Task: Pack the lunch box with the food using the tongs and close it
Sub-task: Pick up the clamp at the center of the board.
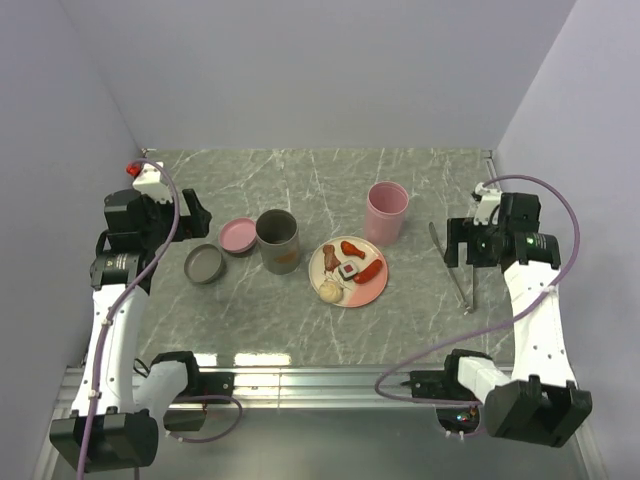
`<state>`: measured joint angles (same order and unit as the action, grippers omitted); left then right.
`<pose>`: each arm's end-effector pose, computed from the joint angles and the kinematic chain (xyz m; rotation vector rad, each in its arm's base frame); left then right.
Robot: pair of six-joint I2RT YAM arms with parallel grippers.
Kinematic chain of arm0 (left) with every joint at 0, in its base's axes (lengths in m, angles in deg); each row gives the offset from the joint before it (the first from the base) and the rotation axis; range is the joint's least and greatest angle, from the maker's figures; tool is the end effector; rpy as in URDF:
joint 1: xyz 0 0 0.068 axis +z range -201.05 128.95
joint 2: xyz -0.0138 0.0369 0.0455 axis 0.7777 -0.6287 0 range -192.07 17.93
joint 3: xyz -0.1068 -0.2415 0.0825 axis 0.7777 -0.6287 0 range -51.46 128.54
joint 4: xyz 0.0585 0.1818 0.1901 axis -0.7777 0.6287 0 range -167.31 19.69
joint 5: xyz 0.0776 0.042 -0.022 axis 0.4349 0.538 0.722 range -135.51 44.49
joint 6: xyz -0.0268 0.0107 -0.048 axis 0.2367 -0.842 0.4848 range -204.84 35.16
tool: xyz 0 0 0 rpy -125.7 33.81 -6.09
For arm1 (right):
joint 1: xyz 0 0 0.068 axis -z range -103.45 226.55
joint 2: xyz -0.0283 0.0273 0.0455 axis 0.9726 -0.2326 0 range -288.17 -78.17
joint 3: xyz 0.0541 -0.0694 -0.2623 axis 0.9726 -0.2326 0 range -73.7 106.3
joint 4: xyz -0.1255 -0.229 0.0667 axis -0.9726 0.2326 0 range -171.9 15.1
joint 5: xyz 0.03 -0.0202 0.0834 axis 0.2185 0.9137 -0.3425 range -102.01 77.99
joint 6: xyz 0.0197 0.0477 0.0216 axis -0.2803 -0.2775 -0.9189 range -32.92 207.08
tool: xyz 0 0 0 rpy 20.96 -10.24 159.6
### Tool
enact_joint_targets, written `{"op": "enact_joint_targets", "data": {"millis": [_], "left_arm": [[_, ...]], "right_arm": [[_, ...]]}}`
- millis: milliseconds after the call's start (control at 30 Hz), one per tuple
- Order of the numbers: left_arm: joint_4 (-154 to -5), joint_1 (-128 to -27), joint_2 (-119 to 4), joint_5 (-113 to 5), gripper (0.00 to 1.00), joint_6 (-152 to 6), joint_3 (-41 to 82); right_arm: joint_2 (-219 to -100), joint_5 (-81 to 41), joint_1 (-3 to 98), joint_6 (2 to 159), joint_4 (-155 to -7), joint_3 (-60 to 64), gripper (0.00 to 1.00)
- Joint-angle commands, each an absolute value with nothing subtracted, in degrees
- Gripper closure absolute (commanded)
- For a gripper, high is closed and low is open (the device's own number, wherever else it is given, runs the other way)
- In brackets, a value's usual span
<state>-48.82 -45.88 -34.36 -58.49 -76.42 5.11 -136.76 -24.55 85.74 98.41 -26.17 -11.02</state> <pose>0.2062 0.0100 0.3584 -0.0900 1.9892 -0.2622 0.1971 -0.0234 0.3325 -0.1391 2.4419 0.1129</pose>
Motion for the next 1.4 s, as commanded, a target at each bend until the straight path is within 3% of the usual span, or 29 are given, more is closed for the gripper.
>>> {"op": "enact_joint_targets", "data": {"millis": [0,300,1100,1367], "left_arm": [[-51.4,-46.0,-34.3,-62.7,0.01,-77.0,5.8],[-48.8,-45.9,-40.1,-69.3,0.01,-77.8,14.4],[-50.2,-45.9,-45.2,-72.0,0.01,-77.4,14.2],[-51.4,-45.9,-47.2,-72.9,0.01,-76.4,14.1]], "right_arm": [[-139.6,-24.6,88.8,100.5,-22.9,-8.3,0.0],[-150.9,-21.8,92.9,104.2,-22.9,-8.5,0.0],[-172.3,-16.7,93.6,109.8,-40.1,-15.2,0.0],[-175.0,-18.3,93.1,107.7,-43.5,-13.8,0.09]]}}
